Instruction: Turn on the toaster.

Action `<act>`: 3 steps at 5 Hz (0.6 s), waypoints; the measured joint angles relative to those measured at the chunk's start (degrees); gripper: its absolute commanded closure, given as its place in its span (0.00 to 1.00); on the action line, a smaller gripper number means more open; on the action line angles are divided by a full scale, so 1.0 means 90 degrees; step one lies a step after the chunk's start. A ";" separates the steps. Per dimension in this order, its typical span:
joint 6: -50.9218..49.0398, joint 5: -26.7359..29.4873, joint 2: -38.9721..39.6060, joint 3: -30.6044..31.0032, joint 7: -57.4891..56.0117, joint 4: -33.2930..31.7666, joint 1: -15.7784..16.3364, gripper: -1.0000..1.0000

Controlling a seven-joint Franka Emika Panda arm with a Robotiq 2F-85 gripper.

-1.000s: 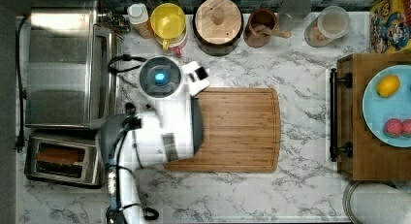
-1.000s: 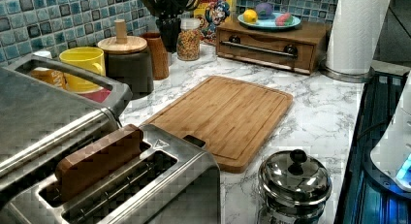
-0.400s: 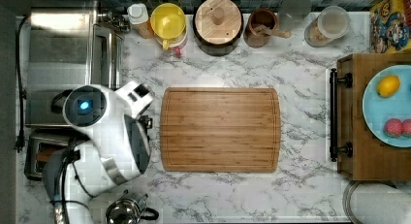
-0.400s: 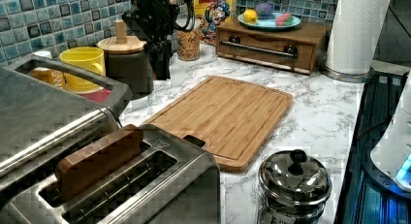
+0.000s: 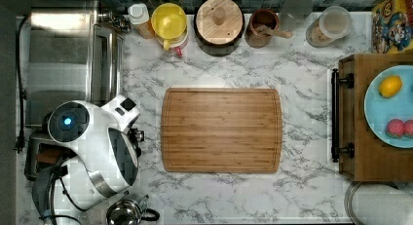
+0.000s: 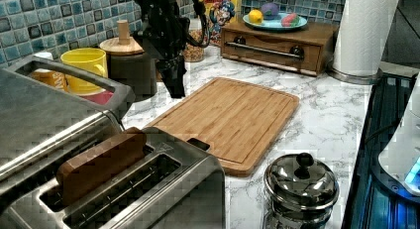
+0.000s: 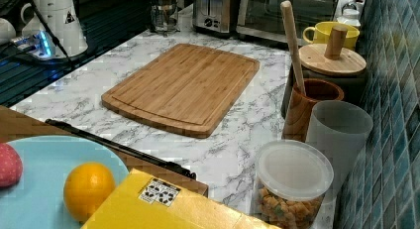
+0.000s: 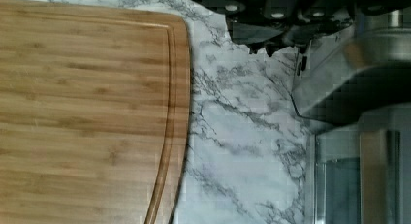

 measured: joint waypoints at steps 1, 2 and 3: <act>-0.0023 0.0479 -0.0184 0.0034 0.0000 -0.0224 0.0001 1.00; -0.0025 0.0569 -0.0365 0.0154 0.0000 -0.0373 0.0005 1.00; -0.0025 0.0569 -0.0409 0.0420 0.0000 -0.0385 0.0009 1.00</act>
